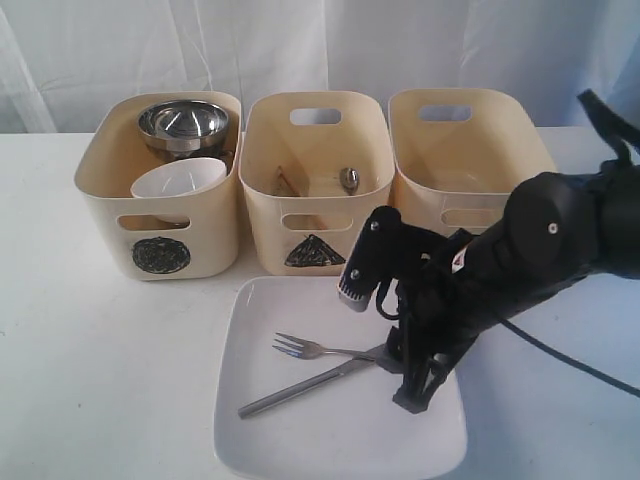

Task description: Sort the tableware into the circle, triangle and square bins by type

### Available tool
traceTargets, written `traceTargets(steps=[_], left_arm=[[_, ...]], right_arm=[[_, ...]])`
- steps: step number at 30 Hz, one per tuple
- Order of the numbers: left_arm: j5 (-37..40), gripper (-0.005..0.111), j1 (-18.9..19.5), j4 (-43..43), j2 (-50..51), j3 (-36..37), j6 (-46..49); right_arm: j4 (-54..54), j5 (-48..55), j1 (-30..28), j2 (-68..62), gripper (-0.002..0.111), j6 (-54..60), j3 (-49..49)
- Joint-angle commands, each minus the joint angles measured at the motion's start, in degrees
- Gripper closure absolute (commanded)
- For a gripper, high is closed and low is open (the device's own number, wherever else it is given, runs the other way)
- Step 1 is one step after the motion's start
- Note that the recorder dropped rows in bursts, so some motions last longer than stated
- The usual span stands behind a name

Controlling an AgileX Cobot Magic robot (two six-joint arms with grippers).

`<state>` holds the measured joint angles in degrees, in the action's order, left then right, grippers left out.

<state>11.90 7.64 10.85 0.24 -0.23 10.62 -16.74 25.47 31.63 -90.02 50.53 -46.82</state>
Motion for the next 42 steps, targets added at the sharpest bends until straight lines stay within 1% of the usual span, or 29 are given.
traceTargets(steps=[1,16,21,29,31,39,40,42], left_arm=[[0.1,0.107,-0.3,0.6,-0.2,0.2,-0.3],[0.1,0.107,-0.3,0.6,-0.2,0.2,-0.3],[0.1,0.107,-0.3,0.6,-0.2,0.2,-0.3],[0.1,0.107,-0.3,0.6,-0.2,0.2,-0.3],[0.1,0.107,-0.3,0.6,-0.2,0.2,-0.3],[0.1,0.107,-0.3,0.6,-0.2,0.2,-0.3],[0.1,0.107,-0.3,0.6,-0.2,0.2,-0.3],[0.1,0.107,-0.3,0.6,-0.2,0.2,-0.3]], right_arm=[[-0.5,-1.7,2.2,-2.2,0.052,0.6,0.2],[-0.6,-7.7,2.6,-9.0,0.054,0.6,0.2],[-0.6,-8.6,2.6,-10.8,0.066,0.6,0.2],[-0.2,-10.7,2.6,-11.8,0.076,0.6,0.2],[-0.2,-10.7,2.6,-11.8,0.081,0.6,0.2],[-0.2,-10.6,2.6,-11.8,0.107,0.6,0.2],[-0.2,-10.5,2.6,-11.8,0.108,0.6,0.2],[-0.2,-10.4,2.6,-11.7,0.108,0.5,0.2]])
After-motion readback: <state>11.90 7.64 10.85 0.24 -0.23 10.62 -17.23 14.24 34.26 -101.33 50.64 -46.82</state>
